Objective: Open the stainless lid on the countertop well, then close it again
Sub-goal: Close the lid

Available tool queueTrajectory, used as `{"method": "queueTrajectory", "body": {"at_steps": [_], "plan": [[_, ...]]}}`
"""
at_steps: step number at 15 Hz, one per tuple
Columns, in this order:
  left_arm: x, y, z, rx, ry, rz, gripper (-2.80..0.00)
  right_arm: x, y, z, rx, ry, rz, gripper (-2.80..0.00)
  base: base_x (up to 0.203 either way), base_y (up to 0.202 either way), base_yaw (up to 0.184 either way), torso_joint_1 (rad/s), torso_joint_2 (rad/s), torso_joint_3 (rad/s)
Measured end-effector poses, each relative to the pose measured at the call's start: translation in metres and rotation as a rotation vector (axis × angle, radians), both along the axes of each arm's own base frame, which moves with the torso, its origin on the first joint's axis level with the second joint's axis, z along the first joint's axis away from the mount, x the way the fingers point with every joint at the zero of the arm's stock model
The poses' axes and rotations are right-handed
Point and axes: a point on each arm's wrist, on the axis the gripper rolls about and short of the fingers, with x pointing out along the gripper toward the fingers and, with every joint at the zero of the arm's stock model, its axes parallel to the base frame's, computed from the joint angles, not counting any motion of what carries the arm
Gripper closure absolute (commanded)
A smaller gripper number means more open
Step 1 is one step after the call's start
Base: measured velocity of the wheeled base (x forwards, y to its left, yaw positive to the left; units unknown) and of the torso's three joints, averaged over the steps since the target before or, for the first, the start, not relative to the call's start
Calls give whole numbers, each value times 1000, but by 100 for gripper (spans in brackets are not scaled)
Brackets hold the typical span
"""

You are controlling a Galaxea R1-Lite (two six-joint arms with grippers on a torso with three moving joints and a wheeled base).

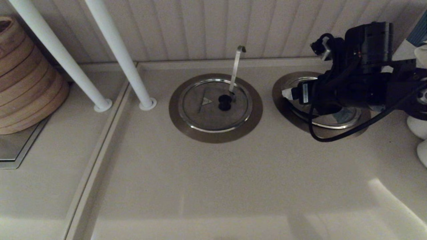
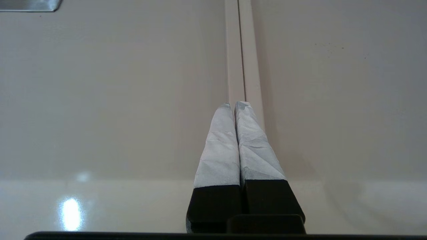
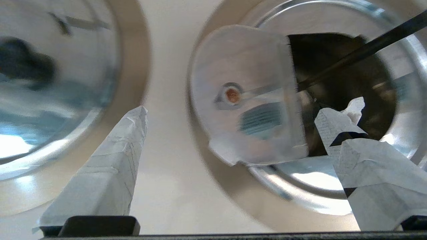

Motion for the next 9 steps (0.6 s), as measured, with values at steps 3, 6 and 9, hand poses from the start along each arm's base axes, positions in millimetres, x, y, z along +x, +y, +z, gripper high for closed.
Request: {"method": "queueTrajectory", "body": {"at_steps": [3,6,9], "plan": [[0,0,0,0,0,0,0,6,5,-11,-66,-46,-16,-280,0,0,0,0,0,0],[0,0,0,0,0,-1,0,6,9,-25,-131,-11,6,-280,0,0,0,0,0,0],[0,0,0,0,0,0,0,10,12,-37,-193,2,9,-280,0,0,0,0,0,0]]}}
